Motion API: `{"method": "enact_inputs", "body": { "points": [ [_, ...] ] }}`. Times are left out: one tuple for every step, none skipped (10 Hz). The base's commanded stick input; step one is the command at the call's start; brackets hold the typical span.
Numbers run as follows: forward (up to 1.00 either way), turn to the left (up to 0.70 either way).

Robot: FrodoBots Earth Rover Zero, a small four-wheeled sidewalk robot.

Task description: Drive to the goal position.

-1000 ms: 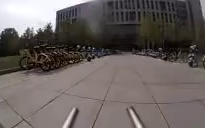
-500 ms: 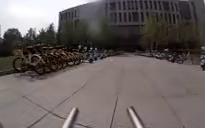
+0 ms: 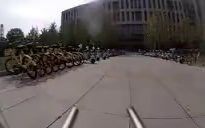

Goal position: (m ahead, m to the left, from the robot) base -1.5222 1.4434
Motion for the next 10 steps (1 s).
{"method": "enact_inputs", "body": {
  "points": [
    [1.00,0.02],
    [1.00,0.02],
    [1.00,0.02],
    [1.00,0.02],
    [1.00,0.02],
    [1.00,0.02],
    [1.00,0.02],
    [1.00,0.02],
    [1.00,0.02],
    [1.00,0.02]
  ]
}}
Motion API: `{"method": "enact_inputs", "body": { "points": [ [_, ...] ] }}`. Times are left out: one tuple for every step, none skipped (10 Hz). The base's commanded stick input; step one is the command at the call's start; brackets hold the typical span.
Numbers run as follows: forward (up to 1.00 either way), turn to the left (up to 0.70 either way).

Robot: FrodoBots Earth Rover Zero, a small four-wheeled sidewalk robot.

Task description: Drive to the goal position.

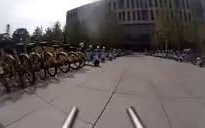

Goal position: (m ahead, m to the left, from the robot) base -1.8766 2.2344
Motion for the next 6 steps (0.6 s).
{"method": "enact_inputs", "body": {
  "points": [
    [1.00,0.02],
    [1.00,0.02],
    [1.00,0.02],
    [1.00,0.02],
    [0.54,0.47],
    [0.00,1.00]
  ]
}}
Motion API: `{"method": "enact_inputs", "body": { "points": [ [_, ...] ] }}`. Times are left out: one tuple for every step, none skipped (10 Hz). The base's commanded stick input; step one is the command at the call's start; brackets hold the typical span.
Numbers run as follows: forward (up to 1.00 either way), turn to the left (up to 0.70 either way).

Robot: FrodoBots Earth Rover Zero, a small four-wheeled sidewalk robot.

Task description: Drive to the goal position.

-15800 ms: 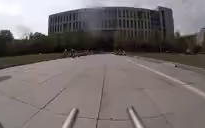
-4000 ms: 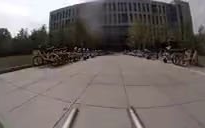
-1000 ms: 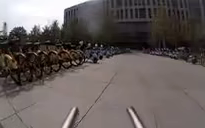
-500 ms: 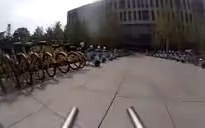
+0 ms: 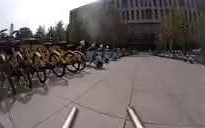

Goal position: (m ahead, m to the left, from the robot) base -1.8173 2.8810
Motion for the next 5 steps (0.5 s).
{"method": "enact_inputs", "body": {
  "points": [
    [0.00,1.00],
    [0.00,1.00],
    [0.00,1.00],
    [0.00,1.00],
    [0.00,1.00]
  ]
}}
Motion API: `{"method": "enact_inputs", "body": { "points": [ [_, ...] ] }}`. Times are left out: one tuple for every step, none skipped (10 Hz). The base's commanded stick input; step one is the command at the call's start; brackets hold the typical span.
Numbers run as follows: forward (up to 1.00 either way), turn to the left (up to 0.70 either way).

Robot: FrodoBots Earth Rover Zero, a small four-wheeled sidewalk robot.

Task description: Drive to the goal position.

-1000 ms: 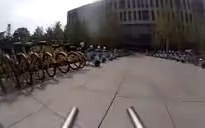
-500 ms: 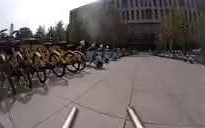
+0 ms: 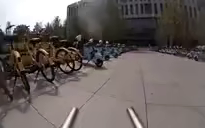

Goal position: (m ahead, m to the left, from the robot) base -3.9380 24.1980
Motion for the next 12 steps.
{"method": "enact_inputs", "body": {
  "points": [
    [0.00,1.00],
    [0.00,1.00],
    [0.00,1.00],
    [0.00,1.00],
    [0.00,1.00],
    [0.00,1.00],
    [0.00,1.00],
    [0.00,1.00],
    [0.00,1.00],
    [0.00,1.00],
    [0.00,1.00],
    [0.00,1.00]
  ]
}}
